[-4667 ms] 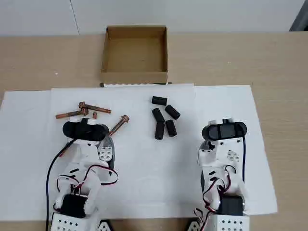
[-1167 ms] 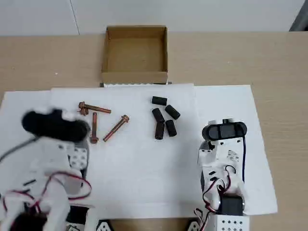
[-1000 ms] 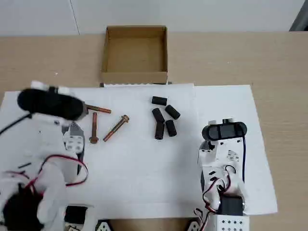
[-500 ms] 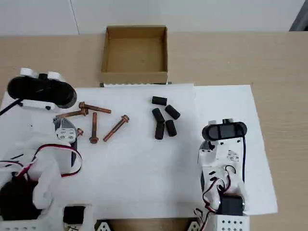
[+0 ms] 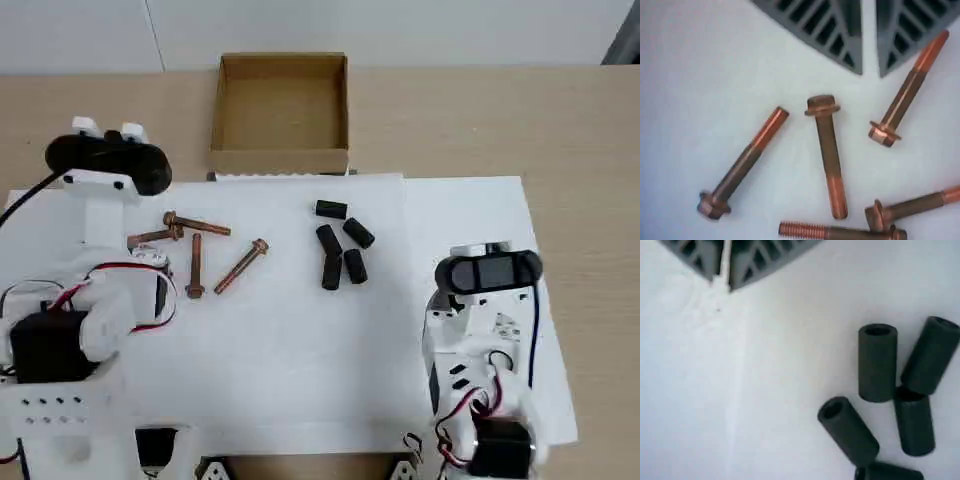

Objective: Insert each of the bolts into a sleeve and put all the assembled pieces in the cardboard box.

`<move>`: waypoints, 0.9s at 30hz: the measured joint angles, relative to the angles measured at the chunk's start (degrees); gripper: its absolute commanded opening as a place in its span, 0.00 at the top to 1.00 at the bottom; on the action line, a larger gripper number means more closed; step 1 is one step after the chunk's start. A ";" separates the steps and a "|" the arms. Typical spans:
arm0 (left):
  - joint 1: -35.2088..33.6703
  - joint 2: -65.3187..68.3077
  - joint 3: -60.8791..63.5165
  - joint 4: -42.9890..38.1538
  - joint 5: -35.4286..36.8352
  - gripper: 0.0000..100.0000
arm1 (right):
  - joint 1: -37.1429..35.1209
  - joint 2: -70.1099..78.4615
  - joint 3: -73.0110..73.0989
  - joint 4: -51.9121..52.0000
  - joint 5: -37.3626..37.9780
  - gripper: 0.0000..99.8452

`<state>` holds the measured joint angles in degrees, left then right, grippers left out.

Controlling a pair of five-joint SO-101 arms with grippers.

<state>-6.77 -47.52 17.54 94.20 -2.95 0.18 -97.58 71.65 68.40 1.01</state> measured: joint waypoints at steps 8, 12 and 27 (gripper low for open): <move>0.62 0.62 0.00 -3.43 4.22 0.99 | -0.18 24.70 -21.63 4.66 0.00 1.00; 1.58 0.70 0.70 -3.43 3.87 0.99 | -0.09 38.68 -31.38 7.74 0.00 1.00; 1.58 2.02 16.88 -11.43 -7.38 0.95 | -3.78 78.77 -57.05 16.53 10.37 1.00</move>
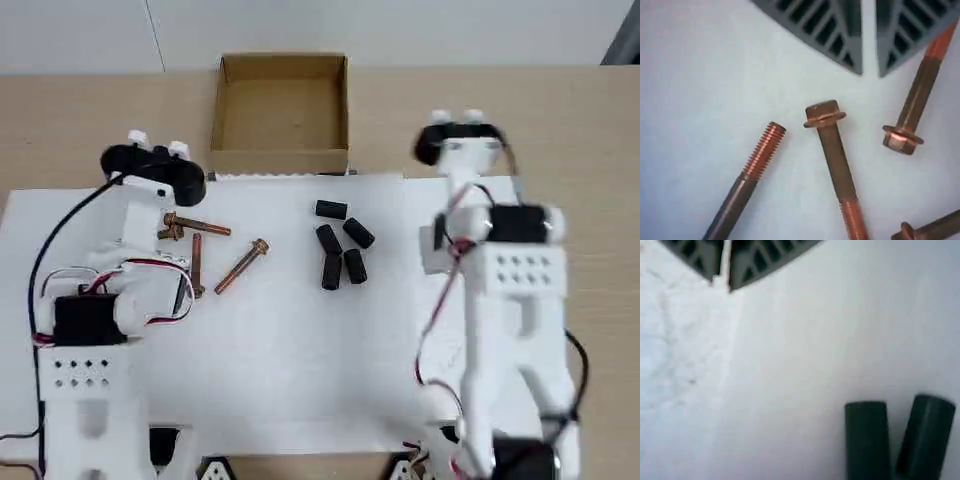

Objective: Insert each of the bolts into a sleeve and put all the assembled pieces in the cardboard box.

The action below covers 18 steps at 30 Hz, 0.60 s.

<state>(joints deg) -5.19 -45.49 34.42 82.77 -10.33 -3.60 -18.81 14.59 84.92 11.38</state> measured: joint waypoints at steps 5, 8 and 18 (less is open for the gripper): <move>0.00 6.42 1.49 -3.16 0.00 0.95 | -4.66 8.35 -5.98 0.00 6.59 1.00; 0.00 11.60 1.49 -5.10 0.97 0.95 | -6.86 13.27 -10.37 0.00 9.58 0.97; 0.18 21.01 0.26 -7.65 -0.26 0.94 | -7.82 28.92 -24.53 0.00 16.35 0.91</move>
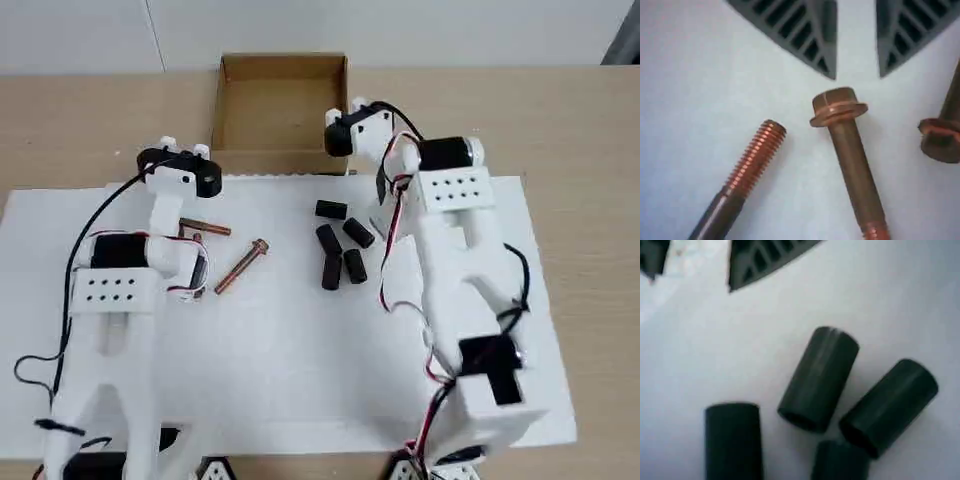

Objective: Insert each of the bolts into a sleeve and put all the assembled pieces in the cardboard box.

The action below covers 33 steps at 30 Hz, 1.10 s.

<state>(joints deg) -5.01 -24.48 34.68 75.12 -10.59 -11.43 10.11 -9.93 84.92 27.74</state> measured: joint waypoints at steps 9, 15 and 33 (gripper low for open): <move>0.00 4.92 0.00 -2.20 -1.32 0.94 | -3.96 8.18 -5.01 0.00 4.04 0.91; 0.00 7.30 0.00 -2.64 -1.23 0.94 | -5.27 11.69 -5.01 -0.97 5.63 0.91; 0.00 7.74 0.00 -4.40 -1.49 0.94 | -5.54 25.85 -20.22 -1.05 7.65 0.91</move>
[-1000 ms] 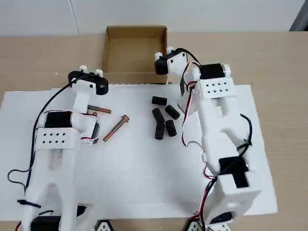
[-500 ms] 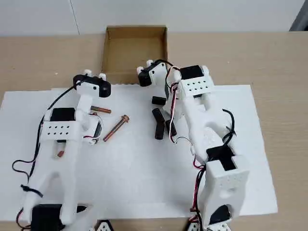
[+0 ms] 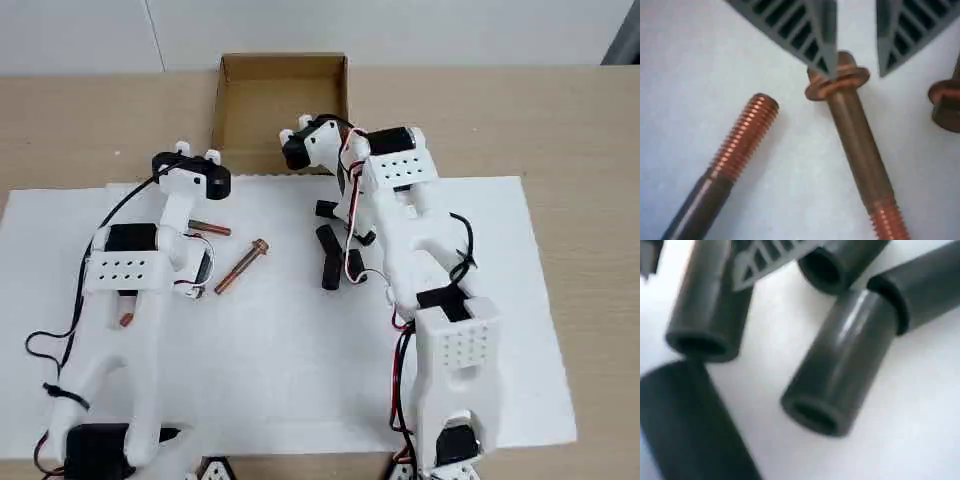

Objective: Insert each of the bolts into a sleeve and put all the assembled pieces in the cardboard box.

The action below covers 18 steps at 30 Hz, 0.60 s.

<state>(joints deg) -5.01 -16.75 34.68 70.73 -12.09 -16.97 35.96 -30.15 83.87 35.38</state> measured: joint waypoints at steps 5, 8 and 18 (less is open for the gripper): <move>0.00 0.00 0.00 0.00 0.00 0.94 | -0.44 2.02 -2.81 2.90 0.00 0.91; 0.00 0.00 0.00 0.00 0.00 0.94 | -0.62 2.20 -2.99 3.43 -0.09 0.91; 0.00 0.00 0.00 0.00 0.00 0.94 | -0.70 2.73 -3.16 4.75 0.00 0.90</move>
<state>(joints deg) -5.01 -16.75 34.68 70.73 -12.09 -17.67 38.68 -33.32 88.62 35.38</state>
